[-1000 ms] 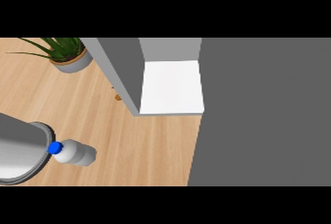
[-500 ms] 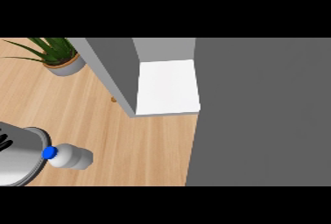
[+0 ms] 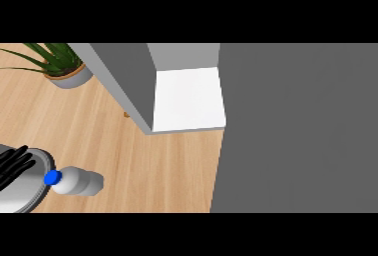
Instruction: Pick up the bottled water, place it into the cabinet and close the cabinet
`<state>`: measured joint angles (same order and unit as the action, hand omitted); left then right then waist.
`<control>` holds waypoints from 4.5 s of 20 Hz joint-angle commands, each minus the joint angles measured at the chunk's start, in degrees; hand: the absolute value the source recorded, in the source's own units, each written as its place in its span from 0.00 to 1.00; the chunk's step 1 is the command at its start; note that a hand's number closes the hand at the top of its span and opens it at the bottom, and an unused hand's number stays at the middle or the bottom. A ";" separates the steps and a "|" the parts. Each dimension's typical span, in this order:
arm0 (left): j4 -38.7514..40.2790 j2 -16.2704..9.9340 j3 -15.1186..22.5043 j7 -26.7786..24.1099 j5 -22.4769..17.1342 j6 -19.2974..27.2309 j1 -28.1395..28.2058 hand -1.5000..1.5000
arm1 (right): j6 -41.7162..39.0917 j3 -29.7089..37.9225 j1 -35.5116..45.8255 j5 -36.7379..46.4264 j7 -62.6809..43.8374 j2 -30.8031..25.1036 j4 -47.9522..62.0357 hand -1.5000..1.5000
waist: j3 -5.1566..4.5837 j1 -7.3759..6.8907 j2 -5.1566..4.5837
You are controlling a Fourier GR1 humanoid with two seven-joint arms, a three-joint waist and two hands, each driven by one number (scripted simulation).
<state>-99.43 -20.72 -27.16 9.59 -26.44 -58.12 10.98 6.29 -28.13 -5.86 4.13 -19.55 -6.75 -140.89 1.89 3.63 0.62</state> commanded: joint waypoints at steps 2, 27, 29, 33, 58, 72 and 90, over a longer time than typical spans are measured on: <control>12.97 5.13 2.46 -3.20 4.20 -1.99 -3.46 0.00 | 0.88 -0.86 0.34 2.51 -1.08 0.01 -1.94 0.00 | -2.54 0.81 -1.18; 53.69 8.43 9.42 -45.99 33.73 6.52 -22.53 1.00 | 4.43 0.20 -0.95 2.29 -3.28 -4.67 -6.03 0.00 | -2.18 -1.47 -0.93; 55.68 6.26 10.34 -44.65 32.55 3.76 -24.82 1.00 | 5.09 -1.60 0.88 3.99 -5.20 -4.18 -6.22 0.00 | -2.17 -1.75 -0.83; 49.69 5.03 16.11 -53.27 36.68 5.80 -21.19 1.00 | 5.92 -1.27 -0.59 3.51 -4.29 -4.92 -6.47 0.00 | -2.12 -2.23 -0.55; 38.77 20.66 38.72 -44.52 12.22 65.00 -27.10 1.00 | 8.92 -4.97 -4.94 3.96 -0.64 -8.61 -6.43 0.00 | -1.89 -2.52 -0.28; 35.68 20.71 51.66 -32.65 7.16 85.47 -39.21 1.00 | 11.32 -5.38 -4.80 4.29 -3.27 -9.59 -9.84 0.00 | -1.92 -2.61 -0.54; 62.55 20.72 44.70 -34.05 -4.69 89.89 -60.60 1.00 | 12.29 -8.67 -12.40 3.00 5.93 -11.34 -7.82 0.00 | -1.90 -2.01 -0.66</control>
<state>-41.04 0.00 20.28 -24.81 -31.05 32.18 -46.72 17.71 -33.52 -14.03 3.44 -12.75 -17.99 -142.55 -0.01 2.04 -0.22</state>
